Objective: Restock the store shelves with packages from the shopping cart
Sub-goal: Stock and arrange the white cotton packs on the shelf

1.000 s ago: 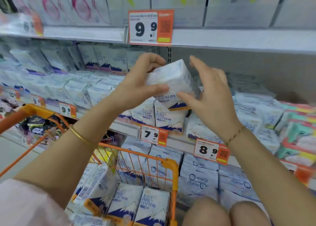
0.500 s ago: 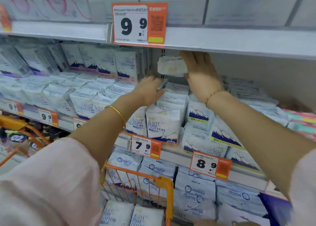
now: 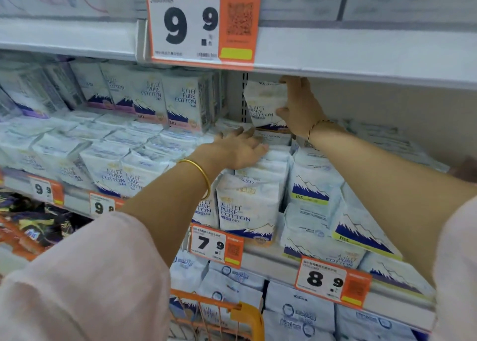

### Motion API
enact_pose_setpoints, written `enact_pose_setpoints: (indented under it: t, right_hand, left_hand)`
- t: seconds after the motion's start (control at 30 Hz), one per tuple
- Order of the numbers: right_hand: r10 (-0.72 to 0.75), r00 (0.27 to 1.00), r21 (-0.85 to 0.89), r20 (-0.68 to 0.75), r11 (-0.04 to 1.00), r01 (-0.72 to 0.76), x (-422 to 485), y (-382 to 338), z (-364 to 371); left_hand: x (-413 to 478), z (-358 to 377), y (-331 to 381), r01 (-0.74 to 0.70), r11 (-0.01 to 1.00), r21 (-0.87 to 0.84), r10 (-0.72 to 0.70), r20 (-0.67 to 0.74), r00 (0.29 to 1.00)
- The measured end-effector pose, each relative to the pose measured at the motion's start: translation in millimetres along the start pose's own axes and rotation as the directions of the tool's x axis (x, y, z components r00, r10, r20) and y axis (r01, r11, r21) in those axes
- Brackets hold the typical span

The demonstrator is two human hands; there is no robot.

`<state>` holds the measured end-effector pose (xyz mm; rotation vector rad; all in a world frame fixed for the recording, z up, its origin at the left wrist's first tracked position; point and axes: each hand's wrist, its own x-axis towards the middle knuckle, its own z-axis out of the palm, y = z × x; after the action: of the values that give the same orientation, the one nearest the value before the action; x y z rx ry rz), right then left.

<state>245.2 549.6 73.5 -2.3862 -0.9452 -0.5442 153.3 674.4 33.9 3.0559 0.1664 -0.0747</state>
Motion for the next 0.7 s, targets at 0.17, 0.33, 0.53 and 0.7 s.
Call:
enact_pose_setpoints:
  t: [0.17,0.33,0.53,0.7]
  right_hand:
    - [0.030,0.999,0.012,0.042,0.999,-0.031,14.4,0.0,-1.3]
    - [0.036,0.999,0.044,0.037,0.998,-0.038,17.9,0.3,-3.3]
    - [0.036,0.996,0.019,0.078,0.999,-0.037,12.0,5.2,13.7]
    - [0.106,0.987,-0.270,0.122,0.960,-0.069,11.2,11.1,23.6]
  left_hand:
    - [2.8,3.0,1.1,-0.006,0.999,-0.040,0.006,0.002,1.000]
    - [0.8,5.4,0.8,-0.014,0.999,-0.050,0.011,-0.048,0.999]
    - [-4.0,5.6,1.1,0.002,0.998,-0.060,-0.004,-0.034,0.999]
    - [-4.5,5.6,0.5,-0.015,0.996,-0.092,0.012,-0.031,0.999]
